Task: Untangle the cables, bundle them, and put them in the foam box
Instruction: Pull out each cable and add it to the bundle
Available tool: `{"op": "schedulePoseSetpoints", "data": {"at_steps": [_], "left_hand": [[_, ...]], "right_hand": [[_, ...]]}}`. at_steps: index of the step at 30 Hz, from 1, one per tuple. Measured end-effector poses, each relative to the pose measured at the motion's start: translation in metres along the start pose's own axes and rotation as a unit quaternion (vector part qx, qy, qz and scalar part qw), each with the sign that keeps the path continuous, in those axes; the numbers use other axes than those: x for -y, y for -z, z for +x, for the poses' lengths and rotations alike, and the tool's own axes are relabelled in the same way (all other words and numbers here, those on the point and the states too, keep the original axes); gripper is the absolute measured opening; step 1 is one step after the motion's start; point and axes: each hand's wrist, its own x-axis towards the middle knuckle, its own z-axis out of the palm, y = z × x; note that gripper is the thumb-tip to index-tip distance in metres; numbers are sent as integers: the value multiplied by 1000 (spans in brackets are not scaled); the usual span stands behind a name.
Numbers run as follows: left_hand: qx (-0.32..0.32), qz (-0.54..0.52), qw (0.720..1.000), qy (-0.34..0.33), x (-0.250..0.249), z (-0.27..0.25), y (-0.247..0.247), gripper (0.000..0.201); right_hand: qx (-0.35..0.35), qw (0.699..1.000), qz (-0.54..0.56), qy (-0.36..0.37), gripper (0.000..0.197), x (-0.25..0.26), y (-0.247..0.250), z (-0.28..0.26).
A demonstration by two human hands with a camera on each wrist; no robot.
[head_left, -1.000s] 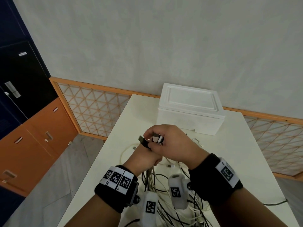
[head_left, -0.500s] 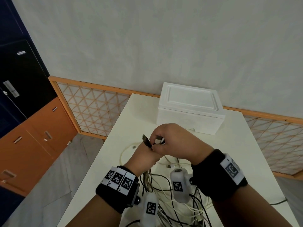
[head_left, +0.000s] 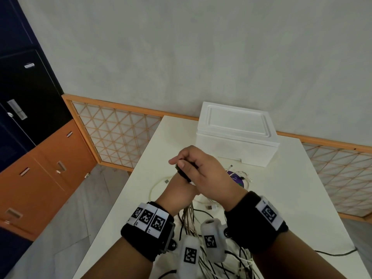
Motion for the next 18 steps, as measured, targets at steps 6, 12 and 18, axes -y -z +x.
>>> {"op": "schedulePoseSetpoints", "data": {"at_steps": [6, 12, 18], "left_hand": [[-13, 97, 990, -106, -6, -3, -9, 23], [49, 172, 977, -112, -9, -3, 11, 25], [72, -70, 994, -48, -6, -10, 9, 16]], "right_hand": [[22, 991, -89, 99, 17, -4, -3, 1], [-122, 939, -256, 192, 26, -14, -6, -1], [87, 966, 243, 27, 61, -10, 20, -3]]}}
